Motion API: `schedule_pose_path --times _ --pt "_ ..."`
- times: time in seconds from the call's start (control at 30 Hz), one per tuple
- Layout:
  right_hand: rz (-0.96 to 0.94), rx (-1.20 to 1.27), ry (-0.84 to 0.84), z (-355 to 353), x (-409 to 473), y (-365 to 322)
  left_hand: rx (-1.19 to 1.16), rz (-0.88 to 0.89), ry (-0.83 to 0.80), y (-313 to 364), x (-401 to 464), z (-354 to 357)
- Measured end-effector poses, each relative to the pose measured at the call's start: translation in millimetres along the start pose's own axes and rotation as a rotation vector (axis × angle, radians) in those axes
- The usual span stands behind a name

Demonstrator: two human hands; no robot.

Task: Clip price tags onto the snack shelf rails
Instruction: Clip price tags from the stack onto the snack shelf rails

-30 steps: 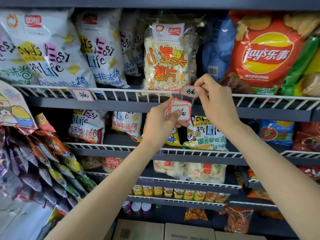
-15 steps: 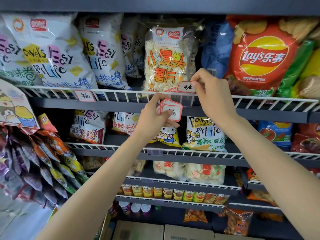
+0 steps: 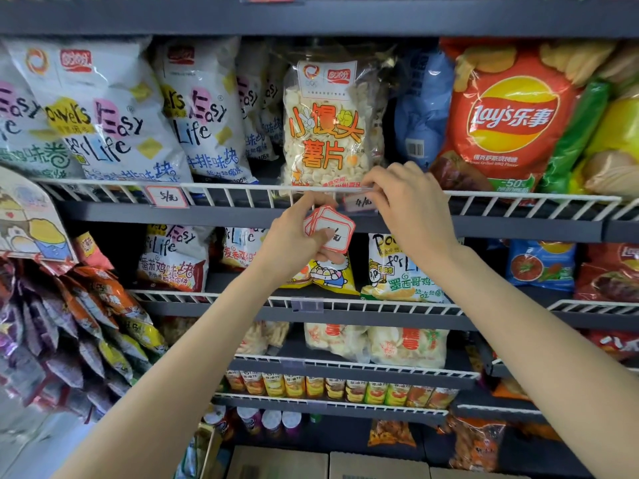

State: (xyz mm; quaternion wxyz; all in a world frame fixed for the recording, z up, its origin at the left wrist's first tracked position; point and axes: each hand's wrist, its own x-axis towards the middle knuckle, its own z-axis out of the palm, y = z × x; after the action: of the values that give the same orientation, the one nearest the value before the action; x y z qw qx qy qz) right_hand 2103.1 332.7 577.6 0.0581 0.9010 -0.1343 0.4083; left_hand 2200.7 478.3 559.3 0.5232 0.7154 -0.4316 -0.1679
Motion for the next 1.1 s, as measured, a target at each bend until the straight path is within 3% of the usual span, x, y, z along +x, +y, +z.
schedule_pose_path --times 0.27,1.1 --pt "-0.094 -0.156 0.116 12.9 -17.4 -0.7 -0.007 -0.006 0.005 -1.4 -0.2 0.3" --pt "-0.119 -0.279 -0.002 14.8 -39.8 -2.2 0.054 -0.063 0.034 9.1 -2.6 7.3"
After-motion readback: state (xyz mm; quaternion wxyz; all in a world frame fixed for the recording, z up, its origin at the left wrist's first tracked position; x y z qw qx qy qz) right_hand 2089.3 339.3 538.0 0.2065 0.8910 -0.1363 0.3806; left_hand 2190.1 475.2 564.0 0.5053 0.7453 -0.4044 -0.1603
